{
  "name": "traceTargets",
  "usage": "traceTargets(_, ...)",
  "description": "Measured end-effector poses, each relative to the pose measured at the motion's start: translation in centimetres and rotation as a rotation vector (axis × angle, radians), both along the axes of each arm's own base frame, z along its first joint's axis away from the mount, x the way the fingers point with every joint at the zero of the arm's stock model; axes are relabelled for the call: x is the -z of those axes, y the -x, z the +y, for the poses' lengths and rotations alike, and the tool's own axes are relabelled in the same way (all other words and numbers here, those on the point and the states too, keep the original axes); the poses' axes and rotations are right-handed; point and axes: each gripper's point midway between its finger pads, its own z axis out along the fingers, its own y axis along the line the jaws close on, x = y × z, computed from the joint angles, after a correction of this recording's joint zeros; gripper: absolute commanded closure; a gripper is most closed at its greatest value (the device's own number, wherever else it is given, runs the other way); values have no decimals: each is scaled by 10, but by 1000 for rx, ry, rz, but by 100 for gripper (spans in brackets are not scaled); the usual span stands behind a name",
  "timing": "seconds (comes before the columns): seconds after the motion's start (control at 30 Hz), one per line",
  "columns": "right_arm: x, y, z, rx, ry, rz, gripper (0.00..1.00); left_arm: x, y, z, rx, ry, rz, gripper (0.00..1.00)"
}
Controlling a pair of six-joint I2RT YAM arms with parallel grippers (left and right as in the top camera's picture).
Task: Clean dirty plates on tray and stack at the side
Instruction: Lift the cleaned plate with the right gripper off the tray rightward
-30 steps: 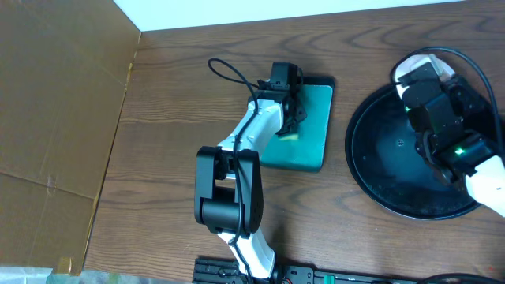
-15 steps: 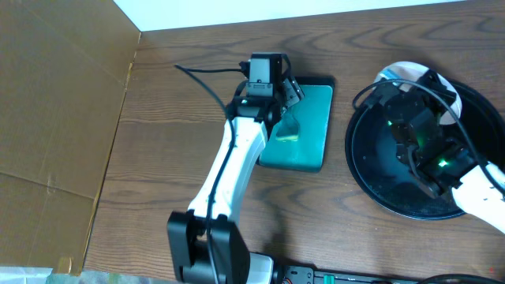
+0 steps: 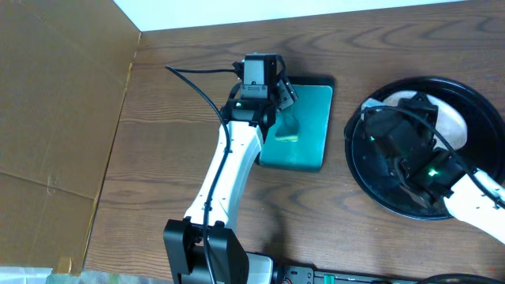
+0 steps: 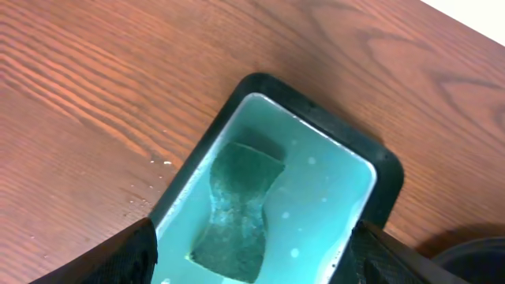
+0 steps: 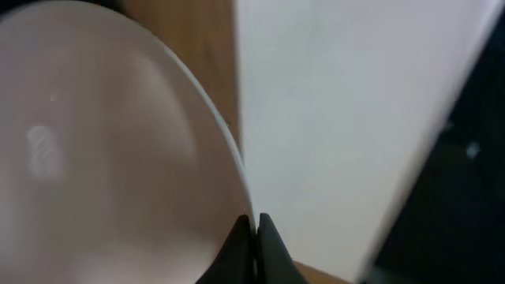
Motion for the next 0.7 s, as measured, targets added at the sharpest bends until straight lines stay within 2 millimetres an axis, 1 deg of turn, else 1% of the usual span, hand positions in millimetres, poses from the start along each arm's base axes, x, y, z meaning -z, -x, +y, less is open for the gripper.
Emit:
traceTargets(0.03, -4, -2, 1, 7, -27, -21, 99, 0, 0, 1, 0, -2, 1, 21)
traceTargets(0.07, -13, -6, 3, 25, -69, -69, 99, 0, 0, 2, -2, -3, 0, 21)
traceTargets(0.1, -23, -10, 3, 48, -116, -123, 99, 0, 0, 2, -2, -5, 0, 21)
traceTargets(0.13, -38, -15, 4, 68, -174, -190, 99, 0, 0, 2, 0, -6, 1, 21)
traceTargets(0.2, -59, -21, 2, 105, -266, -279, 99, 0, 0, 2, 0, -7, 2, 21)
traceTargets(0.23, -65, -23, -2, 120, -286, -298, 99, 0, 1, 2, 0, -7, 3, 21)
traceTargets(0.27, -65, -25, -6, 132, -301, -300, 99, 0, 1, 2, 0, -7, 5, 21)
traceTargets(0.3, -62, -27, -10, 143, -314, -291, 99, 1, 1, 2, 0, -7, 8, 21)
traceTargets(0.33, -53, -32, -21, 173, -344, -266, 99, 1, 2, 2, 0, -7, 9, 21)
traceTargets(0.37, -47, -33, -27, 192, -361, -251, 99, 2, 2, 2, 0, -8, 13, 21)
traceTargets(0.43, -29, -39, -46, 248, -444, -192, 99, 3, 4, 2, 0, -9, 23, 21)
traceTargets(0.47, -18, -43, -59, 292, -500, -158, 99, 3, 5, 2, 0, -9, 25, 21)
traceTargets(0.5, -6, -46, -74, 343, -569, -126, 99, 4, 5, 2, 0, -9, 29, 21)
traceTargets(0.57, 8, -51, -95, 415, -690, -80, 99, 4, 6, 2, 0, -9, 31, 21)
traceTargets(0.63, 24, -59, -118, 491, -880, -19, 99, 4, 6, 2, 0, -9, 31, 21)
traceTargets(0.7, 33, -65, -140, 554, -1078, 33, 99, 4, 6, 2, 0, -9, 31, 21)
